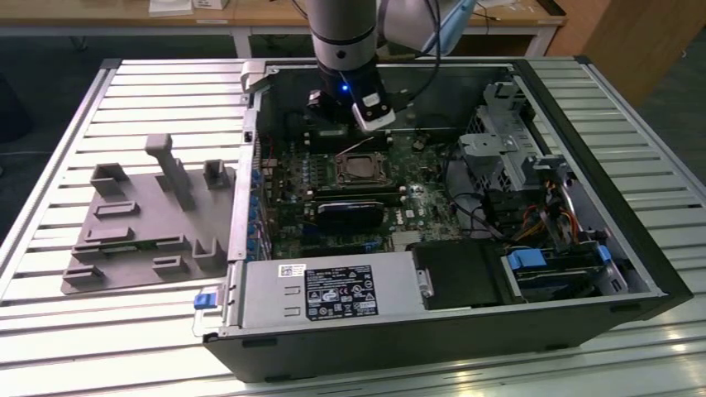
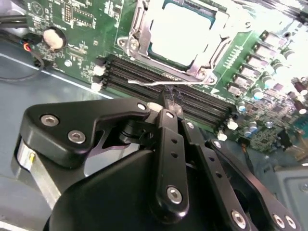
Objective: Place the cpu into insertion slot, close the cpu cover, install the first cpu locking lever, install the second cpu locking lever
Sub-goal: 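Install the first cpu locking lever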
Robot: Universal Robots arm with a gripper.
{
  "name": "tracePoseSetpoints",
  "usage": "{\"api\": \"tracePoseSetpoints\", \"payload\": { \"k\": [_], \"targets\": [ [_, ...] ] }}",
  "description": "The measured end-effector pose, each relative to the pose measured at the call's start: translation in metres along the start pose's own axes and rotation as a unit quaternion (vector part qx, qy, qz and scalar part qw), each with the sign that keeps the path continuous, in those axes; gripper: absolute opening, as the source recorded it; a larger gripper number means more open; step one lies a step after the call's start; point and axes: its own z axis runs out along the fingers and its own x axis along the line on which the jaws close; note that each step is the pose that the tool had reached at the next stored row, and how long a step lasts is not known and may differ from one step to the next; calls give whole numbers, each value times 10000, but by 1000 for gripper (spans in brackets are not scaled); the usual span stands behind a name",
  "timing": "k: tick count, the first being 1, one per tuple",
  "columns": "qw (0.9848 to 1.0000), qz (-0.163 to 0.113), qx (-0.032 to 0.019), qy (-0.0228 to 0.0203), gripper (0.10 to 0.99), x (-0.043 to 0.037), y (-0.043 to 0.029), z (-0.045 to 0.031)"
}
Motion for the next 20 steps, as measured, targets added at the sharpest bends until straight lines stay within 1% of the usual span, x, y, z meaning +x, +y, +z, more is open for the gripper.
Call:
{"api": "tracePoseSetpoints", "payload": {
  "k": [5, 7, 9, 14, 18, 20],
  "targets": [
    [10000, -1, -1, -7, 102, 3, -14, 57],
    [10000, -1, -1, -7, 102, -7, -16, 74],
    [10000, -1, -1, -7, 102, -25, -14, 81],
    [10000, -1, -2, -8, 102, -26, -15, 90],
    [10000, -13, -11, -57, 102, -23, -25, 123],
    [10000, -14, -9, -60, 102, -23, -25, 124]
  ]
}}
